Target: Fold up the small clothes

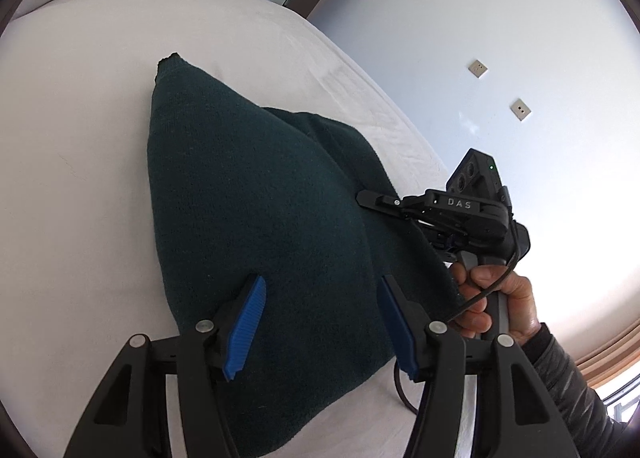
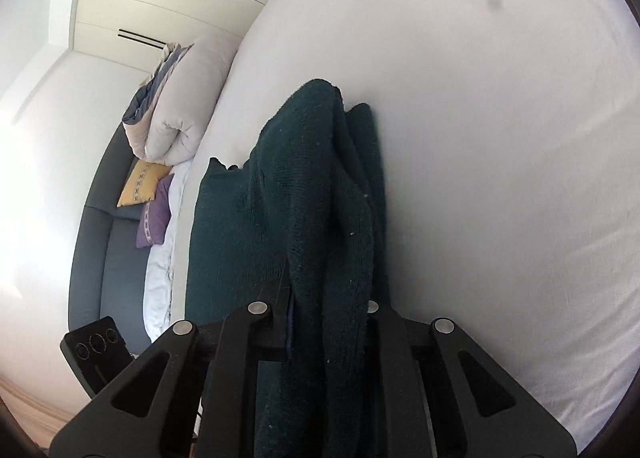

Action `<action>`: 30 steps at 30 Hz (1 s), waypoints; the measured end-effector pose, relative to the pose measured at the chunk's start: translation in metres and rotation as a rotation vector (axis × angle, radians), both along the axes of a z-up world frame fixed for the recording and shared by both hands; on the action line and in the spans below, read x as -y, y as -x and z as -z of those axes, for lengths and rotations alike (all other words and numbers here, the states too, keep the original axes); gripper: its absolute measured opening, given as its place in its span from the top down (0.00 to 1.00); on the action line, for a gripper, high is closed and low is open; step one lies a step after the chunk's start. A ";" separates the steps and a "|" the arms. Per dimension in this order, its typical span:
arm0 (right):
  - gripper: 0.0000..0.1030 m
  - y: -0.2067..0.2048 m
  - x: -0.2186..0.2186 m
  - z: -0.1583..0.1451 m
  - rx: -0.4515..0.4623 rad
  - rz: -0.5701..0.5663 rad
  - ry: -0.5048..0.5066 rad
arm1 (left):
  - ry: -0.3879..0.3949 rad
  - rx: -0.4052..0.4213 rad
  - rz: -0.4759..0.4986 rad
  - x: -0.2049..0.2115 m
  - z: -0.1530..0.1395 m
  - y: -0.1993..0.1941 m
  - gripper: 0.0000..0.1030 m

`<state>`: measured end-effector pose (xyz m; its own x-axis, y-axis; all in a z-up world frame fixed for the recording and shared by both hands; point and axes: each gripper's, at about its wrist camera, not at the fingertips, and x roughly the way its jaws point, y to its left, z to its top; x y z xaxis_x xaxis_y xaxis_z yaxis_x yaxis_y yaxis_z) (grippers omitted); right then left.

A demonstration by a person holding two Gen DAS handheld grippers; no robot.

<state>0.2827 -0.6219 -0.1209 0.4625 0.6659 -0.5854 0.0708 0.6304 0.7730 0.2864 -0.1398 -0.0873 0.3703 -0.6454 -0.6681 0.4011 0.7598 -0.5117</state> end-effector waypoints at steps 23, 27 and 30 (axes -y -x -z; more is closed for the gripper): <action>0.87 0.122 0.028 -0.017 -0.063 0.023 0.127 | -0.024 -0.042 0.002 0.005 0.022 0.004 0.40; 0.89 0.138 0.049 0.002 -0.048 0.099 -0.009 | -0.036 -0.032 0.001 0.004 0.018 0.005 0.40; 0.82 0.150 0.048 -0.017 -0.034 0.150 0.100 | -0.034 0.001 -0.029 -0.003 0.002 0.011 0.40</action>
<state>0.1323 -0.6703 -0.1043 0.5313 0.5286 -0.6621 0.1948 0.6843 0.7027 0.2756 -0.1371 -0.0891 0.3893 -0.6117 -0.6887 0.3796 0.7877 -0.4851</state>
